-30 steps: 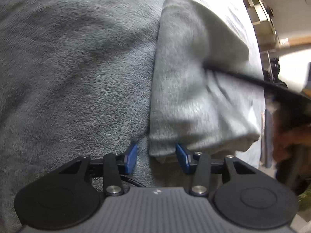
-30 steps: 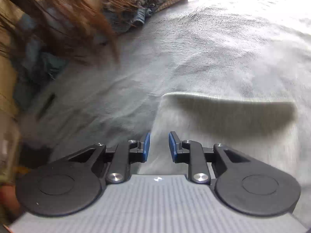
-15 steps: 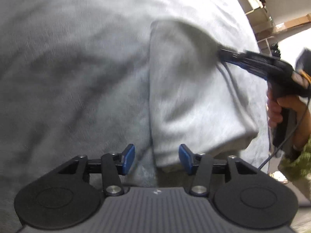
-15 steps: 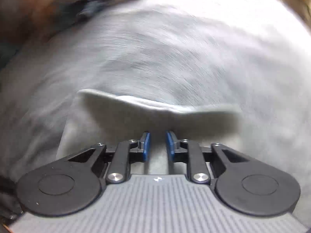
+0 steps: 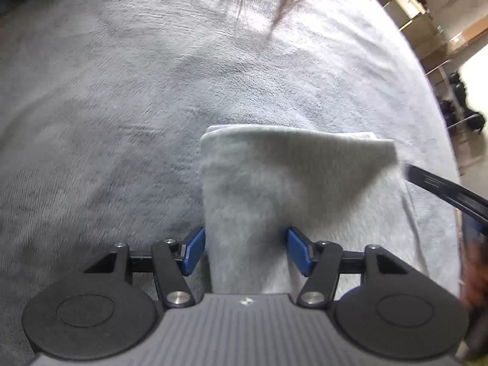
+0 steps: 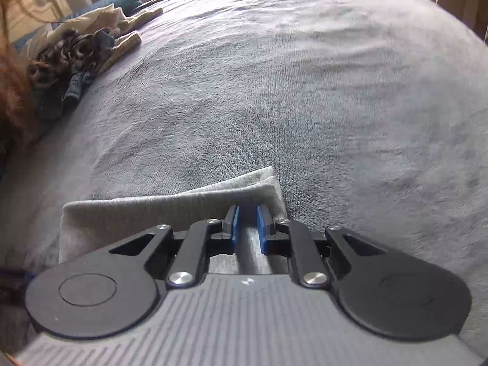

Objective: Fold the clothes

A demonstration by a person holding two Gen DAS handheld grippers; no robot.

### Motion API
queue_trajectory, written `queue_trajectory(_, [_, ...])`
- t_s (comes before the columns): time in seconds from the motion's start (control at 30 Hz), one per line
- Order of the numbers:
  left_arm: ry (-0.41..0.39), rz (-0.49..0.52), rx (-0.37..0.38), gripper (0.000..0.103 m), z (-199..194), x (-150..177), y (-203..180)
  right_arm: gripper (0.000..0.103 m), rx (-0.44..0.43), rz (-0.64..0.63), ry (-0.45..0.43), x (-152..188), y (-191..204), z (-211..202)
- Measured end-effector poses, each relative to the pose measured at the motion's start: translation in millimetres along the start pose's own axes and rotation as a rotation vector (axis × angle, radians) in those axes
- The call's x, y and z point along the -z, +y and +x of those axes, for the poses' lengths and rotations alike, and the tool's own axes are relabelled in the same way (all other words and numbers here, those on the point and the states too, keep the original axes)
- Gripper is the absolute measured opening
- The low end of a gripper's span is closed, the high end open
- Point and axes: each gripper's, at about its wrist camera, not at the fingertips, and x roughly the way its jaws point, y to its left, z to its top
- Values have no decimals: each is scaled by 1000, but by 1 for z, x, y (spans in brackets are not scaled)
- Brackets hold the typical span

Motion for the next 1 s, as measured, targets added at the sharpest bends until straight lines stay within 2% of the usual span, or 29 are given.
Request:
queue_trajectory(0.1, [33,-12,-46,72,11,-1,-21,15,-89,12,-42,11,2,-53])
queue_trajectory(0.17, [49,-18,-66,76,19,9,-31,15,-160,-27,-26,29,6,-79])
queue_trajectory(0.23, [66,-8,-81,80,26,9,-38,14,-197,-109,46,55,10,-90])
queue_trajectory(0.3, [85,4,-97,83,31,9,-46,14,-146,-169,184,82,6,-80])
queue_trajectory(0.33, [97,22,-107,84,30,13,-49,14,-142,-148,189,86,1,-80])
queue_trajectory(0.43, [129,74,-140,89,28,17,-53,18,-203,52,117,67,-25,-93])
queue_trajectory(0.47, [138,76,-151,90,31,15,-56,28,-218,121,95,59,-36,-92])
queue_trajectory(0.5, [146,77,-162,91,35,13,-59,47,-232,189,72,51,-47,-91])
queue_trajectory(0.53, [153,78,-172,92,37,11,-61,53,-247,259,62,44,-58,-87])
queue_trajectory(0.67, [162,90,-195,94,40,13,-65,59,-349,473,138,32,-108,-45])
queue_trajectory(0.77, [163,99,-206,95,40,16,-67,61,-423,551,197,29,-131,-15])
queue_trajectory(0.87, [167,107,-215,97,41,18,-69,64,-518,610,235,28,-140,8])
queue_trajectory(1.0, [180,108,-222,98,46,17,-70,68,-581,656,258,28,-140,25])
